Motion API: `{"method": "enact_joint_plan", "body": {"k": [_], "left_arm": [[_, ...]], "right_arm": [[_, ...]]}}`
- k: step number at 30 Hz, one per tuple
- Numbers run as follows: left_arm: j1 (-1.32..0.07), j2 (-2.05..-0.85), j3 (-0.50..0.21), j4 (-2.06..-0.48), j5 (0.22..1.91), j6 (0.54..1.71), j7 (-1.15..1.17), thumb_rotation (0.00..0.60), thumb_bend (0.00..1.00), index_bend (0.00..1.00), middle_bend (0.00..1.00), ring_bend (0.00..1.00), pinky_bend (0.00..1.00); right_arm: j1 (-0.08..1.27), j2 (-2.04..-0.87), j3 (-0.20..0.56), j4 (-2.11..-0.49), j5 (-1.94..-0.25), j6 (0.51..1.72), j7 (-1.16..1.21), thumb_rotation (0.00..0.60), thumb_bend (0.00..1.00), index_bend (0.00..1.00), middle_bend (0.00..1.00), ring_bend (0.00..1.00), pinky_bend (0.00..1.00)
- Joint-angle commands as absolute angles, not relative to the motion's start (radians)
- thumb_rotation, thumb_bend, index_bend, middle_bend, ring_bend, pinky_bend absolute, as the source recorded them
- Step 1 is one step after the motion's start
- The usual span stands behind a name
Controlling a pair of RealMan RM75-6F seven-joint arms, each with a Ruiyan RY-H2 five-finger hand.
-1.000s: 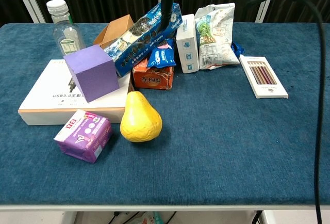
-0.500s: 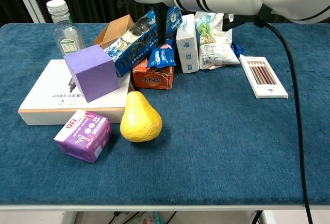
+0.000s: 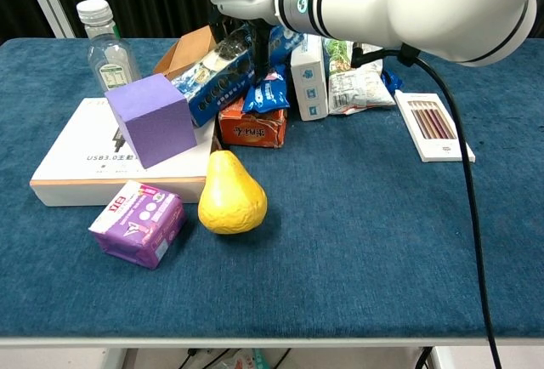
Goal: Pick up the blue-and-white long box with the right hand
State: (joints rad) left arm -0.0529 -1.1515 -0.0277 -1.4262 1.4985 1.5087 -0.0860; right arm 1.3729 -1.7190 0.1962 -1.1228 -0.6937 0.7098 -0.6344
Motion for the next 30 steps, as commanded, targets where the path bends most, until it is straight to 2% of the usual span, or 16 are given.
{"method": "enact_joint_plan", "body": {"k": [1, 2, 3, 4, 5, 6, 7, 13, 17, 23, 26, 30], "left_arm": [[-0.053, -1.15, -0.028, -1.428, 1.499, 1.508, -0.084, 0.2, 0.1, 0.08, 0.07, 0.14, 0.24], [-0.053, -1.149, -0.028, -1.429, 1.499, 1.508, -0.084, 0.201, 0.1, 0.08, 0.07, 0.14, 0.24], [-0.053, -1.149, -0.028, -1.429, 1.499, 1.508, -0.083, 0.201, 0.1, 0.08, 0.07, 0.14, 0.24], [-0.053, -1.148, -0.028, -1.43, 1.498, 1.507, -0.083, 0.201, 0.1, 0.08, 0.07, 0.14, 0.24], [-0.054, -1.148, -0.028, -1.431, 1.498, 1.507, -0.082, 0.201, 0.1, 0.08, 0.07, 0.14, 0.24], [-0.054, -1.148, -0.029, -1.431, 1.499, 1.506, -0.082, 0.2, 0.1, 0.08, 0.07, 0.14, 0.24], [-0.054, -1.147, -0.029, -1.432, 1.499, 1.506, -0.081, 0.2, 0.1, 0.08, 0.07, 0.14, 0.24], [-0.058, -1.143, -0.03, -1.44, 1.501, 1.502, -0.077, 0.201, 0.1, 0.08, 0.07, 0.14, 0.24], [-0.063, -1.141, -0.032, -1.448, 1.505, 1.5, -0.073, 0.201, 0.1, 0.08, 0.07, 0.14, 0.24], [-0.072, -1.14, -0.032, -1.471, 1.515, 1.496, -0.055, 0.199, 0.1, 0.08, 0.07, 0.14, 0.24], [-0.076, -1.14, -0.032, -1.484, 1.518, 1.493, -0.041, 0.199, 0.1, 0.08, 0.07, 0.14, 0.24], [-0.082, -1.141, -0.031, -1.498, 1.52, 1.487, -0.023, 0.201, 0.1, 0.08, 0.07, 0.14, 0.24]], "right_arm": [[1.367, -1.728, 0.196, -1.114, -0.702, 0.729, -0.641, 0.53, 0.15, 0.57, 0.5, 0.41, 0.43], [1.364, -1.729, 0.196, -1.113, -0.708, 0.737, -0.64, 0.4, 0.16, 0.6, 0.52, 0.43, 0.46], [1.361, -1.73, 0.197, -1.113, -0.714, 0.745, -0.639, 0.33, 0.17, 0.64, 0.54, 0.46, 0.49], [1.358, -1.732, 0.198, -1.112, -0.722, 0.754, -0.638, 0.335, 0.18, 0.66, 0.56, 0.47, 0.51], [1.353, -1.733, 0.199, -1.111, -0.734, 0.765, -0.634, 0.435, 0.18, 0.68, 0.58, 0.49, 0.52], [1.349, -1.732, 0.2, -1.111, -0.742, 0.771, -0.631, 0.585, 0.19, 0.71, 0.59, 0.51, 0.54], [1.345, -1.73, 0.202, -1.112, -0.75, 0.778, -0.627, 0.6, 0.19, 0.73, 0.61, 0.52, 0.56], [1.294, -1.663, 0.233, -1.196, -0.83, 0.86, -0.564, 0.6, 0.22, 0.76, 0.64, 0.55, 0.59], [1.205, -1.564, 0.273, -1.337, -0.93, 0.991, -0.444, 0.6, 0.26, 0.79, 0.66, 0.57, 0.62], [1.019, -1.415, 0.285, -1.543, -1.102, 1.216, -0.231, 0.6, 0.3, 0.8, 0.67, 0.59, 0.64], [0.92, -1.375, 0.272, -1.604, -1.195, 1.333, -0.105, 0.6, 0.3, 0.81, 0.68, 0.59, 0.65], [0.825, -1.373, 0.255, -1.618, -1.269, 1.422, 0.055, 0.6, 0.3, 0.82, 0.68, 0.6, 0.66]]}}
